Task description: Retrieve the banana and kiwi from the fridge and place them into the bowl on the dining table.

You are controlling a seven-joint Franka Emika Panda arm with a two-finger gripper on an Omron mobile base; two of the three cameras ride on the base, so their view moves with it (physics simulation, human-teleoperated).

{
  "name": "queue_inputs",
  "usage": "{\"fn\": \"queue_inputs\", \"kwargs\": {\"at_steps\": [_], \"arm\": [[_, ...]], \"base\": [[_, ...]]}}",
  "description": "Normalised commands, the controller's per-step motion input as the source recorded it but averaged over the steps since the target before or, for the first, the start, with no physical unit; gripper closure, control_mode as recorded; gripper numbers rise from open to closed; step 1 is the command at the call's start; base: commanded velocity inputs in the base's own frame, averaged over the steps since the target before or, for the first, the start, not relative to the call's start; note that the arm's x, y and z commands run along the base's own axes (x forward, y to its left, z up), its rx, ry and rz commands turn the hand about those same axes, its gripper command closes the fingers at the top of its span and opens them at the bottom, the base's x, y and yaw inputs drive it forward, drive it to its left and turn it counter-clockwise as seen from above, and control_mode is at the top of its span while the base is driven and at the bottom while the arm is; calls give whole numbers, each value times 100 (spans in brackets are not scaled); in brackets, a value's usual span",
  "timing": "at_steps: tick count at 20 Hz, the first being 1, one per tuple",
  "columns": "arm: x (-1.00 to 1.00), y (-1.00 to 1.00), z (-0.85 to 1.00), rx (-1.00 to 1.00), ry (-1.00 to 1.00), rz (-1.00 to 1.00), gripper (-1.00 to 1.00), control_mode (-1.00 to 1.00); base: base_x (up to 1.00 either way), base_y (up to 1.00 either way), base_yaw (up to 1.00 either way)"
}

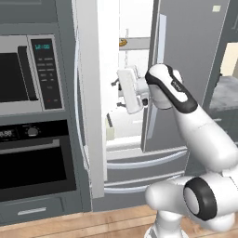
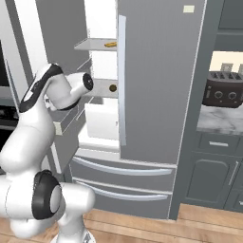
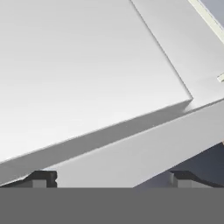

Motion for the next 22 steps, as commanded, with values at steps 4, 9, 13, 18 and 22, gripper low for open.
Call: {"fn": "queue_inputs", "kwargs": {"at_steps": [4, 9, 13, 18, 22], "arm": [[-74, 36, 0, -3, -17, -2, -100, -100], [-70, -49, 42, 0, -27, -7, -100, -100], [-44, -80, 33, 0, -17, -5, -100, -100], [-18, -96, 18, -1, -2, -3, -100, -100], [0, -85, 22, -23, -10, 0, -100, -100]], "base": [[0, 0, 0], [0, 0, 0], [0, 0, 0], [0, 0, 0], [0, 0, 0]]}}
